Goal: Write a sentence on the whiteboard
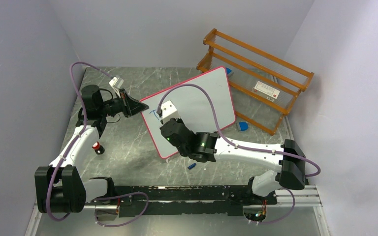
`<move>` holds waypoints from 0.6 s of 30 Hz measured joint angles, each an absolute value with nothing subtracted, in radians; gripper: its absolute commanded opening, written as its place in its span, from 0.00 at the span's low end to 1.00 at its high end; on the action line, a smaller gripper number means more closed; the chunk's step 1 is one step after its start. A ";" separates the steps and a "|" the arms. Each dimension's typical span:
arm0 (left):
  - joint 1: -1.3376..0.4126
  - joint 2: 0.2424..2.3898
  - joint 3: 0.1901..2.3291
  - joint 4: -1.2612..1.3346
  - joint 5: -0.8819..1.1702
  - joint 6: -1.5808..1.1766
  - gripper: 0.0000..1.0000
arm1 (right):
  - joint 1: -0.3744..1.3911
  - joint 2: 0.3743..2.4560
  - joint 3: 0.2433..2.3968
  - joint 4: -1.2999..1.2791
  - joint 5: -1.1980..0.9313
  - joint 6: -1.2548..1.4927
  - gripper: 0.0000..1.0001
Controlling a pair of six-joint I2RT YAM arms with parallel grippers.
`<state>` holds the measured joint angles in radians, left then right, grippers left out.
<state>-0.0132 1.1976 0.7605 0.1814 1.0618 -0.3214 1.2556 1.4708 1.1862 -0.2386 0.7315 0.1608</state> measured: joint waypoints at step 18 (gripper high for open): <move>-0.014 1.198 0.761 0.181 1.062 -0.321 0.05 | 1.247 1.468 1.183 -0.186 0.759 0.146 0.00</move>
